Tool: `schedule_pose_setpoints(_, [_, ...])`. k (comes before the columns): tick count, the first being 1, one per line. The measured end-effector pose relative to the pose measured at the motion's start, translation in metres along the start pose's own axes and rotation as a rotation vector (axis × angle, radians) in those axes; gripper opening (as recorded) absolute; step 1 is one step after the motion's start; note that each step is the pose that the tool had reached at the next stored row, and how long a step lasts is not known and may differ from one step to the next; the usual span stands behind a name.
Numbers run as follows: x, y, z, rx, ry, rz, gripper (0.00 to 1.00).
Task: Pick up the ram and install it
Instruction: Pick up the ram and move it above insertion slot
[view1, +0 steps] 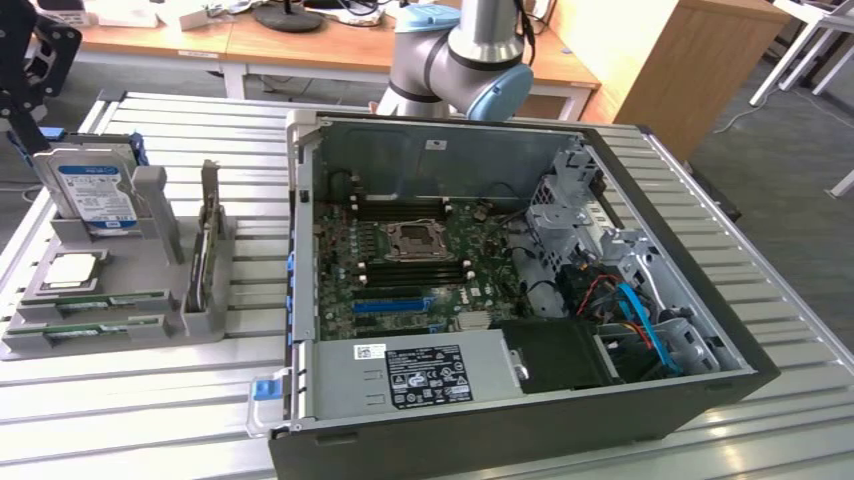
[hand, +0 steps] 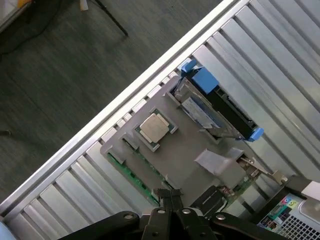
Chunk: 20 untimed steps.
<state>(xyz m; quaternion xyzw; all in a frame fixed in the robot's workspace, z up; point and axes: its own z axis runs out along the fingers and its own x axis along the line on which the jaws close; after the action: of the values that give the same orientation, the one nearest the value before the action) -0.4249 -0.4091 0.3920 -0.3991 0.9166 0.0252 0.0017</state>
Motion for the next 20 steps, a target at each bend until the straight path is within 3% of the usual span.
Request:
schedule_pose_setpoints(18, [0.0000, -0.0001, 0.0003, -0.0074, 0.0148, -0.325, 0.11])
schedule_pose_setpoints(20, [0.0000, 0.0000, 0.0004, -0.0090, 0.0182, -0.397, 0.11])
